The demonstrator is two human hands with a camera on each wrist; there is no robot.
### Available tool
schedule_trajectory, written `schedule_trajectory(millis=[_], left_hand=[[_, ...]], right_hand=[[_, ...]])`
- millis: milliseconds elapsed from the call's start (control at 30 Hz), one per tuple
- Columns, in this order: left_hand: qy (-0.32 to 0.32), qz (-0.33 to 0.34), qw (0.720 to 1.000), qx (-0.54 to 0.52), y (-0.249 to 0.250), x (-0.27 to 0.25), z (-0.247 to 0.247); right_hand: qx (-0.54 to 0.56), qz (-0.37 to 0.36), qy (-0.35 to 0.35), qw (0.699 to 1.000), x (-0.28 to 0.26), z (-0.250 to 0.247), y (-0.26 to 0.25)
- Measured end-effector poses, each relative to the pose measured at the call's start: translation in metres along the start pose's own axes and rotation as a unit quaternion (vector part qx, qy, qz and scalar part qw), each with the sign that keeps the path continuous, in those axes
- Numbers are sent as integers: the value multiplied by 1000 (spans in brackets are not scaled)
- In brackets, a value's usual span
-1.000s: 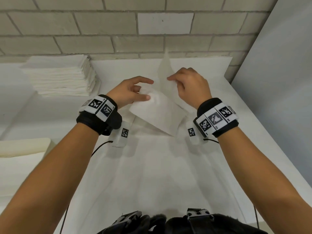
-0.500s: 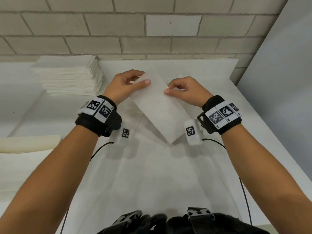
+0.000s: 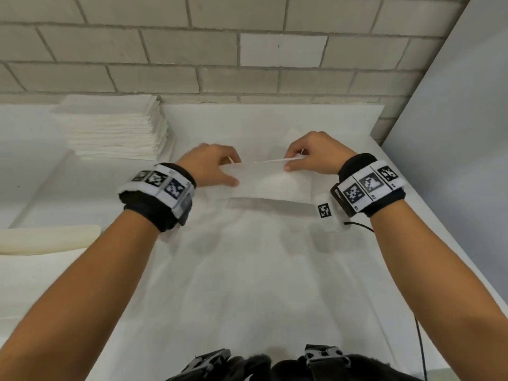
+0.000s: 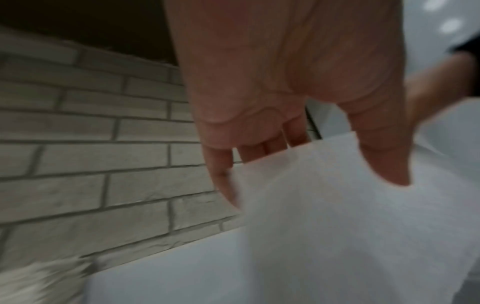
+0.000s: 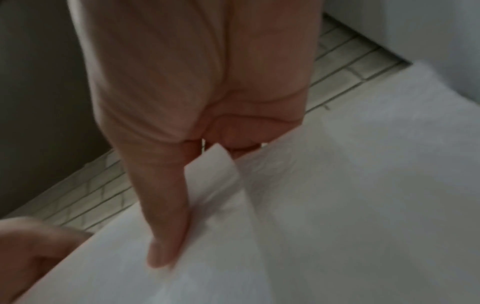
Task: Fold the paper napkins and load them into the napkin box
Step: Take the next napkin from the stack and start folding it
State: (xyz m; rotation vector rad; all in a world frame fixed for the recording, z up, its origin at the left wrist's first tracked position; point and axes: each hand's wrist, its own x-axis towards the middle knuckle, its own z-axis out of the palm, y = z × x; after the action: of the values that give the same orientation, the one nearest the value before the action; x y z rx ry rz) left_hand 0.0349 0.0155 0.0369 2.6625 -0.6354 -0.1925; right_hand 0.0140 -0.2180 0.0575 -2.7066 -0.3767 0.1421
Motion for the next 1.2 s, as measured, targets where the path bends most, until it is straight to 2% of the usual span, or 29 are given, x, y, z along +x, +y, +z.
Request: schedule_trajectory(millis=[67,133,200,233,267,333,400,467,500,533,600,667,700,733,767,800,833,900,933,1033,1100,1200], left_hand=[[-43,14,999,9,19,1,11],[-49,26,998,-13,36,4,20],[-39,-9,996,-76,36,6,24],[-23,-46,989,-137,27,8,25],[-9,-95,970,-222,16,9,27],[35,-173,901,-397,-2,8,30],[82,-201,844,-491,-10,7,34],[100,-181,811,-548,-8,7,41],[103,-160,805,-562,-4,7,42],[105,-136,806,-567,1,8,41],[118,-100,804,-574,10,9,40],[132,-104,763,-625,14,12,38],[128,-113,734,-657,12,12,38],[114,-125,704,-690,9,14,39],[82,-136,687,-709,8,14,40],[50,-153,686,-709,6,14,42],[41,-165,699,-694,5,14,42],[83,-169,730,-657,2,12,48],[87,-168,730,-657,-4,15,52],[62,-163,702,-691,-15,12,52],[60,-169,698,-693,-24,11,52],[81,-159,707,-684,-33,12,52]], right_hand=[[-8,-30,-27,999,5,3,-13],[11,-44,-28,999,8,5,-24],[51,-37,18,998,8,-1,-22],[75,-35,61,995,7,-5,-17],[113,-34,115,986,5,-10,-12],[240,-49,214,946,0,-18,-7],[371,-89,267,885,-5,-21,-14],[490,-116,266,822,-6,-16,-25],[523,-110,254,806,-6,-12,-29],[527,-91,236,811,-5,-5,-34],[467,-31,177,866,-1,11,-34],[386,21,111,915,4,28,-25],[361,37,89,928,6,37,-20],[354,48,77,931,8,45,-16],[360,54,71,929,9,51,-15],[369,56,68,925,11,57,-15],[374,56,64,923,13,61,-16],[374,50,63,924,19,69,-21],[376,47,66,923,22,72,-23],[384,42,71,920,32,78,-29],[382,33,62,921,40,84,-31],[373,28,20,927,50,94,-30]])
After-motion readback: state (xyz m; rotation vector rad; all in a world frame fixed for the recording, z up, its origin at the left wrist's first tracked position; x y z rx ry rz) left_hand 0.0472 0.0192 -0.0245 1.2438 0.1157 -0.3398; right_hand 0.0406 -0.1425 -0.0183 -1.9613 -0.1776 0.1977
